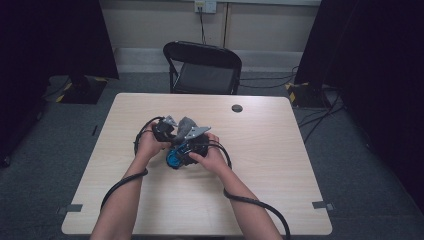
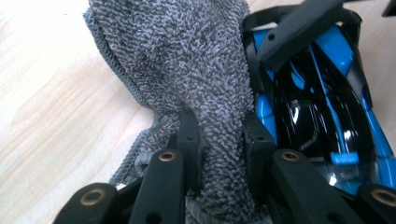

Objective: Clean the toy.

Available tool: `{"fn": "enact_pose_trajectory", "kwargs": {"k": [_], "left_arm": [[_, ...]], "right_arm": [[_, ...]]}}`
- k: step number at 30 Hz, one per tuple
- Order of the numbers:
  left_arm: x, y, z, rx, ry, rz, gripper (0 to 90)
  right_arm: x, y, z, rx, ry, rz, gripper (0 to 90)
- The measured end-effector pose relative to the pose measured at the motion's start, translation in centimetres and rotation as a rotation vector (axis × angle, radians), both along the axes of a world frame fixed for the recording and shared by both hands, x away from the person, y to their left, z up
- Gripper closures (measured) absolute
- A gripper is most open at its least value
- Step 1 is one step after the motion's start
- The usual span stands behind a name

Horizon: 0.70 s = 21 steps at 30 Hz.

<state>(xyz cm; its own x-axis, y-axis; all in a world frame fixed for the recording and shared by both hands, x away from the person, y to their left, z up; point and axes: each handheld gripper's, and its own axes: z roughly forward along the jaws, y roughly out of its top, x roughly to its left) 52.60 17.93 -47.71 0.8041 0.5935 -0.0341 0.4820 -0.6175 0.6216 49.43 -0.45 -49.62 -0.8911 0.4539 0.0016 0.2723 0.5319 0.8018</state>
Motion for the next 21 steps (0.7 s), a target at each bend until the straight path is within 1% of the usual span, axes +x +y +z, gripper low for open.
{"fn": "enact_pose_trajectory", "kwargs": {"k": [1, 2, 3, 6, 8, 10, 13, 14, 15, 16, 18, 19, 21], "left_arm": [[-0.1, 0.2, 0.0, 0.004, -0.004, -0.004, 73.5], [-0.2, 0.3, 0.0, 0.000, 0.000, -0.001, 73.5], [-0.4, 0.5, 0.0, -0.003, 0.004, 0.011, 73.5], [-0.8, 1.3, 0.1, 0.011, 0.013, 0.000, 73.5], [-1.1, 1.8, 0.2, 0.006, 0.015, 0.007, 73.5], [-1.6, 2.2, 0.2, 0.010, 0.014, 0.008, 73.4], [-2.2, 2.9, 0.2, 0.004, 0.012, 0.007, 73.5], [-2.5, 3.1, 0.2, -0.001, 0.010, 0.014, 73.4], [-2.6, 3.3, 0.2, 0.003, 0.008, 0.014, 73.5], [-2.7, 3.5, 0.2, -0.006, 0.016, 0.019, 73.5], [-3.0, 3.8, 0.2, -0.002, 0.023, 0.023, 73.4], [-3.1, 4.0, 0.3, 0.008, 0.030, 0.021, 73.4], [-3.4, 4.2, 0.3, -0.001, 0.035, 0.034, 73.4]], "right_arm": [[0.0, 0.0, 0.0, -0.002, -0.001, 0.001, 8.3], [0.0, 0.0, 0.0, -0.001, 0.000, 0.001, 8.3], [0.0, 0.0, 0.0, -0.002, 0.000, 0.000, 8.3], [0.0, 0.0, 0.0, 0.000, 0.000, 0.000, 8.3], [0.0, 0.0, 0.0, 0.000, 0.000, 0.001, 8.3], [0.0, 0.0, 0.0, -0.002, 0.000, 0.000, 8.3], [0.0, 0.0, 0.0, -0.002, 0.000, 0.001, 8.3], [0.0, 0.0, 0.0, -0.002, 0.000, 0.001, 8.3], [0.0, 0.0, 0.0, -0.003, 0.000, 0.001, 8.3], [0.0, 0.0, 0.0, -0.002, 0.000, 0.001, 8.3], [0.0, 0.0, 0.0, -0.002, -0.001, 0.000, 8.3], [0.0, 0.0, 0.0, -0.002, -0.001, -0.002, 8.3], [0.0, 0.0, 0.0, -0.003, 0.000, -0.001, 8.3]]}}
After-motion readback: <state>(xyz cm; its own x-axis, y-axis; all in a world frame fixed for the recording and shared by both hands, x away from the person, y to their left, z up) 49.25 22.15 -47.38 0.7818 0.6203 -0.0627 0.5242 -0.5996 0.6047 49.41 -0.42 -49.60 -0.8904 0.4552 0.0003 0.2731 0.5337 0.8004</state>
